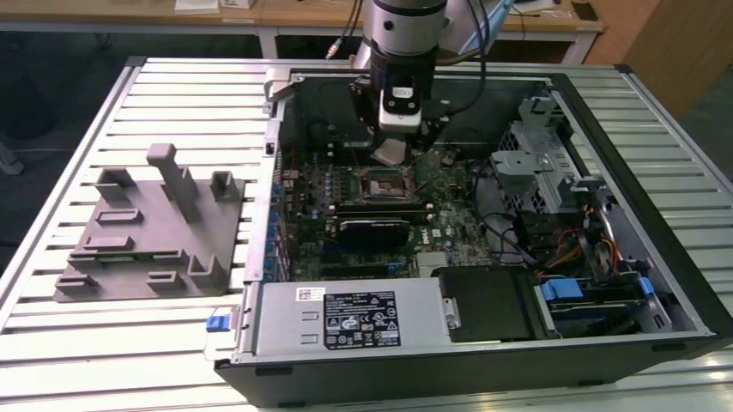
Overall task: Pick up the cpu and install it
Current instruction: 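Place the cpu into insertion slot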
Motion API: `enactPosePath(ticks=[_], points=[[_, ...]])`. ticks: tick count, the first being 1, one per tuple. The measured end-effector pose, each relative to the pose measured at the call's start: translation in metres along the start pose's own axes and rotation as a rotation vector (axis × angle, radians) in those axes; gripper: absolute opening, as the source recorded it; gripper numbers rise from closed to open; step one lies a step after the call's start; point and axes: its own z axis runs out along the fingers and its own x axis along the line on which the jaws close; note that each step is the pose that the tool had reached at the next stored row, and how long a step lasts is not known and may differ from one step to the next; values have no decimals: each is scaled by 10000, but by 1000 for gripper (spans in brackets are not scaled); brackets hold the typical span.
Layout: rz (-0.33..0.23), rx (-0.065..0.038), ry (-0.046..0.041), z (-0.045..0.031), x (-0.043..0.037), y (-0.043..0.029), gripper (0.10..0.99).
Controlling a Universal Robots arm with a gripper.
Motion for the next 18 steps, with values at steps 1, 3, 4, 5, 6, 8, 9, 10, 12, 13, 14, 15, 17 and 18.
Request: enactPosePath(ticks=[1, 3, 4, 5, 6, 8, 9, 10, 12, 13, 14, 15, 17, 18], points=[[113, 3, -6, 0, 0, 0, 545], [363, 8, -19, 2, 0, 0, 545], [503, 10, -25, 3, 0, 0, 545], [641, 13, -32, 3, 0, 0, 545], [780, 16, -38, 4, 0, 0, 545], [1089, 22, -53, 6, 0, 0, 545], [1247, 23, -60, 7, 0, 0, 545], [1408, 25, -68, 9, 0, 0, 545], [1761, 31, -84, 12, 0, 0, 545], [1941, 33, -92, 14, 0, 0, 545], [2120, 37, -101, 15, 0, -1, 545], [2317, 40, -110, 17, 0, -1, 545], [2675, 46, -127, 20, 0, -1, 545], [2857, 49, -135, 22, 0, -1, 545]])
